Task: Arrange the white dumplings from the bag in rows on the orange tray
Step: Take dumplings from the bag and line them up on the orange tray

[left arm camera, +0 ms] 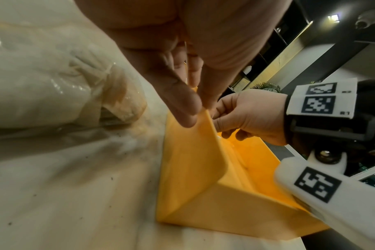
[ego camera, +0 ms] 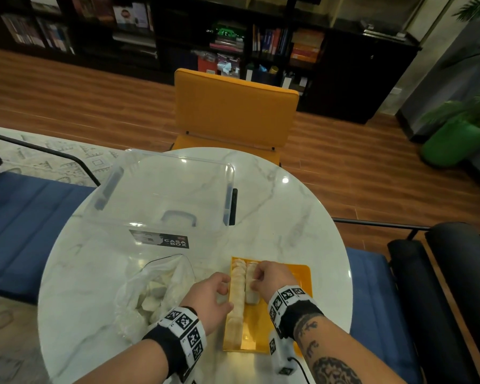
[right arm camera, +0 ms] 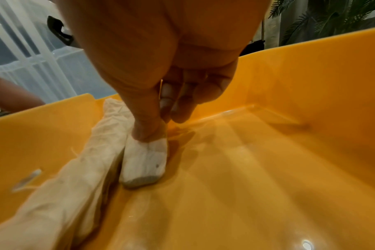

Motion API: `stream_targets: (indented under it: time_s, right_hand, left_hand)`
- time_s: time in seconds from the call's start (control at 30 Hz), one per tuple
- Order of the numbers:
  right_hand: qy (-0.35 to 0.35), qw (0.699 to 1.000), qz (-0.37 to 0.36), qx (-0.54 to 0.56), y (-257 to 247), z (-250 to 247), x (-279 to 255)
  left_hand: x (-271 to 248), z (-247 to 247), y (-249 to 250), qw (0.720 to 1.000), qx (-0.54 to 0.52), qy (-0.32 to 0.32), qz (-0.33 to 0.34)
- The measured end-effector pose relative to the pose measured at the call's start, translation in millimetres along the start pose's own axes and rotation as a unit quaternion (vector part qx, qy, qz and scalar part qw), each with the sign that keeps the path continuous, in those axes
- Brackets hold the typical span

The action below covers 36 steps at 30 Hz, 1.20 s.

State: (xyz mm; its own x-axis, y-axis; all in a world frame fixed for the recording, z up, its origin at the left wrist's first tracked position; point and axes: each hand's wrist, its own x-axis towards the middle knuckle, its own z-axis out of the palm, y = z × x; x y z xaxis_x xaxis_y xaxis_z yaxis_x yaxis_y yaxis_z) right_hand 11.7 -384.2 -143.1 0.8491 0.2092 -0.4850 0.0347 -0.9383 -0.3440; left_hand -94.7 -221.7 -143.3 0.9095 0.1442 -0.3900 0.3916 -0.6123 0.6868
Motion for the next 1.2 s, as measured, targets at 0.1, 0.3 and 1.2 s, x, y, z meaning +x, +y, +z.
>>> stream_targets:
  time_s: [0.1,0.3,1.2]
  right_hand:
    - [0.035,0.999,-0.006,0.033,-0.2,-5.9,-9.4]
    - [0.09,0.987,-0.074,0.11,13.7,-3.7,-68.1]
    - [-0.034,0.981,-0.143,-0.129,43.5,64.6,-114.2]
  left_hand:
    - [-1.6,-0.1,1.4,1.0,-0.007,-0.007,-0.009]
    - [-10.9,-1.9,11.5,0.998,0.064,0.009,0.026]
    - [-24.3,-37.8,-64.9,0.924,0.375,-0.039,-0.067]
